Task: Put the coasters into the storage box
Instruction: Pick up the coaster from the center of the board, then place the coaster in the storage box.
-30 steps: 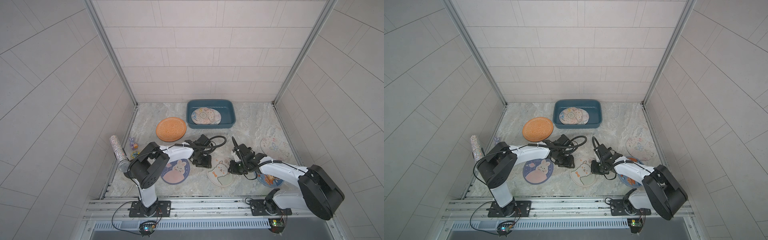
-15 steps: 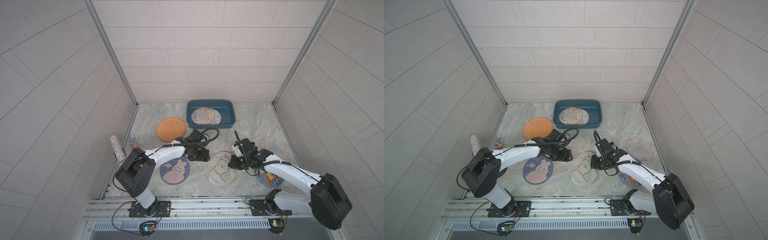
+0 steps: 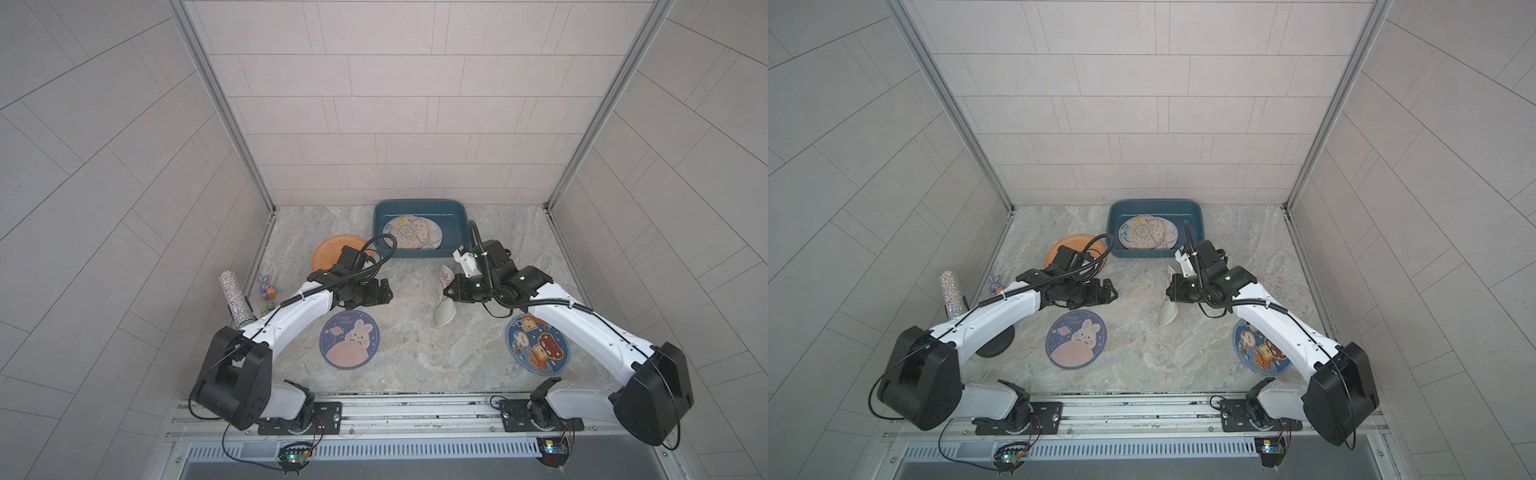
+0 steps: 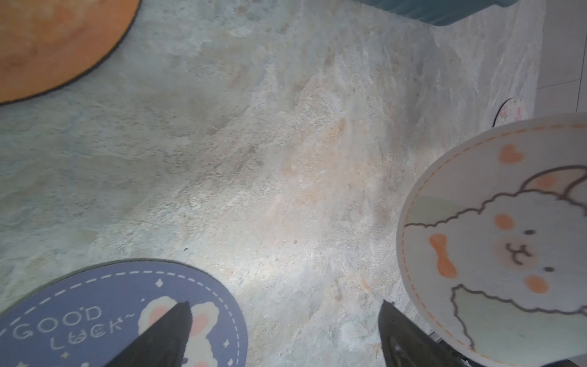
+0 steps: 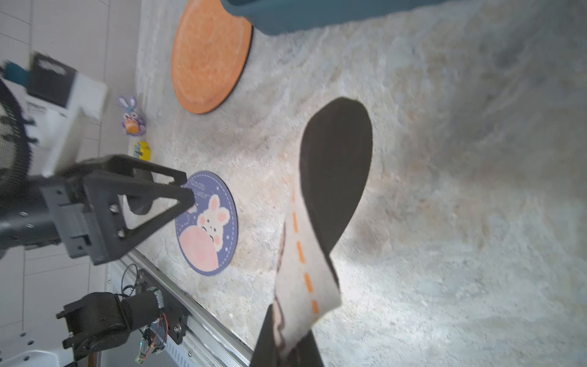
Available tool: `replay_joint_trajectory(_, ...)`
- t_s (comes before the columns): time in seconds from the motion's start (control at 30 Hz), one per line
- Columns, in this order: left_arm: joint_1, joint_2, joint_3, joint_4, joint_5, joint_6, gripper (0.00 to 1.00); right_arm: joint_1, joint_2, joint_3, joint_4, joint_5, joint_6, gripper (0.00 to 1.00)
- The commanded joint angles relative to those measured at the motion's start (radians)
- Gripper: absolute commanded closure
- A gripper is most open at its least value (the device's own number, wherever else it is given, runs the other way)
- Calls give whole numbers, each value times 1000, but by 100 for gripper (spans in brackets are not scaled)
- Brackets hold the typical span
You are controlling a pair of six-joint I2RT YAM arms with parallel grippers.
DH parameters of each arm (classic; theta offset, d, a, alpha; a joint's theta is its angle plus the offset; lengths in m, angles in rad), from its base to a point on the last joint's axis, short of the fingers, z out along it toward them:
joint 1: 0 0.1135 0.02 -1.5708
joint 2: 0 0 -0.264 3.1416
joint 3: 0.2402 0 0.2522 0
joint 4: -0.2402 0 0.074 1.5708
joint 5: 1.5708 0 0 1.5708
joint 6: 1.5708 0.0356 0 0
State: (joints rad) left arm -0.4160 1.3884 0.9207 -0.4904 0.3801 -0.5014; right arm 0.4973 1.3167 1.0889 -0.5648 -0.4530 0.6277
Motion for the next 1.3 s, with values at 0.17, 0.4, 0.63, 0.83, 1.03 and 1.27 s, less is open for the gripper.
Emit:
replay_joint_trajectory(0.17,79,-52,-41,-42,5,40,0,-9,177,266,23,-23,-60,100)
replay_joint_trajectory(0.4,131,-93,-73,-54,6,45,0,-17,365,474,117,-38,-62,100)
replay_joint_trajectory(0.63,179,-116,-99,-63,6,54,0,-29,591,728,201,-88,-44,100)
replay_joint_trajectory(0.83,202,-112,-103,-63,1,50,0,-53,814,950,204,-76,-19,100)
replay_joint_trajectory(1.03,209,-123,-112,-78,-33,34,0,-122,1024,1120,176,-83,31,100)
replay_joint_trajectory(1.27,210,-155,-118,-122,-106,8,0,-209,1188,1280,-43,-21,-14,100)
